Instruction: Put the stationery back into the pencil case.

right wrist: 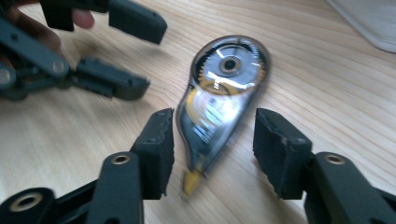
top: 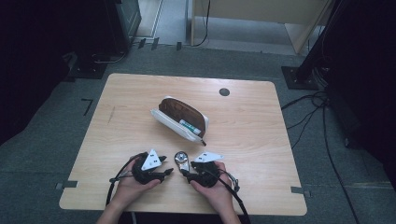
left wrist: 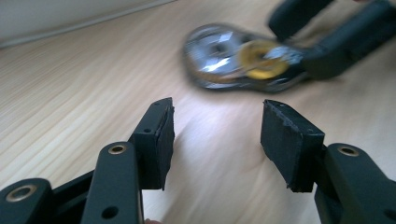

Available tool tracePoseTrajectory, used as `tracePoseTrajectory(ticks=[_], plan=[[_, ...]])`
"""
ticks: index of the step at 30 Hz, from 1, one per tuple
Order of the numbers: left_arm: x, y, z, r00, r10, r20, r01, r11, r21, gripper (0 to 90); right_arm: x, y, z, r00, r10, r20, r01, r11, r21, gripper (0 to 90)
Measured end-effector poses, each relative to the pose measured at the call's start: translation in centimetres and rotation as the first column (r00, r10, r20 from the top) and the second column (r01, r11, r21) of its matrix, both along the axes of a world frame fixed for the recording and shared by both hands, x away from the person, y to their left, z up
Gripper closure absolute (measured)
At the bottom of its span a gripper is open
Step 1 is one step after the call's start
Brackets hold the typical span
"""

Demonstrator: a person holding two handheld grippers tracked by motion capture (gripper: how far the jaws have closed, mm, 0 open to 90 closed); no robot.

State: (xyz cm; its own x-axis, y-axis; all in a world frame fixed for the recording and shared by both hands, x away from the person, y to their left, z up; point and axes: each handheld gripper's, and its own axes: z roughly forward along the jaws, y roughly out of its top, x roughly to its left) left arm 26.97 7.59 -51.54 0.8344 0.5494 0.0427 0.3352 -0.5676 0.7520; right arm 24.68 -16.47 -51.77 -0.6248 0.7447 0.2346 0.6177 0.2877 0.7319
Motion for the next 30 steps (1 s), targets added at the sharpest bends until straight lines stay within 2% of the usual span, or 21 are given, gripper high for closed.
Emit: tracePoseTrajectory(ticks=[4,7,9,11,13,16,21,24,30], plan=[[0.3,0.3,0.0,0.9991,0.039,0.014,-0.039,0.9992,-0.014,45.2,0.0,1.5,-0.1,0.9981,-0.037,0.048,0.039,0.9983,-0.043,41.7],[0.3,0.2,-0.1,0.9987,0.038,0.032,-0.038,0.9993,0.005,45.1,0.0,2.4,-0.3,0.9935,-0.055,0.100,0.065,0.9935,-0.094,39.9],[0.3,0.2,-0.1,0.9988,0.027,0.040,-0.027,0.9995,0.014,45.3,0.1,2.8,-0.4,0.9911,-0.064,0.116,0.077,0.9912,-0.107,39.2],[0.3,0.2,-0.1,0.9989,0.019,0.044,-0.020,0.9996,0.020,45.8,0.2,3.0,-0.4,0.9896,-0.061,0.131,0.078,0.9886,-0.129,42.3],[0.3,0.2,-0.2,0.9986,0.022,0.048,-0.023,0.9995,0.024,46.4,0.4,3.0,-0.4,0.9888,-0.045,0.142,0.065,0.9882,-0.139,49.4],[0.3,0.1,-0.2,0.9988,0.007,0.049,-0.009,0.9992,0.040,46.4,0.6,2.5,-0.4,0.9924,-0.003,0.123,0.016,0.9944,-0.104,52.2],[0.2,-0.1,-0.2,0.9983,-0.010,0.058,0.007,0.9987,0.050,44.8,0.9,1.7,-0.3,0.9952,0.043,0.088,-0.037,0.9969,-0.070,52.4],[0.3,-0.2,-0.2,0.9979,-0.013,0.064,0.009,0.9985,0.054,44.3,1.2,1.2,-0.2,0.9972,0.046,0.059,-0.044,0.9984,-0.035,52.4],[0.2,-0.5,-0.2,0.9959,-0.026,0.086,0.021,0.9978,0.063,43.3,1.4,0.7,-0.1,0.9985,0.051,0.023,-0.050,0.9987,-0.004,52.4]])
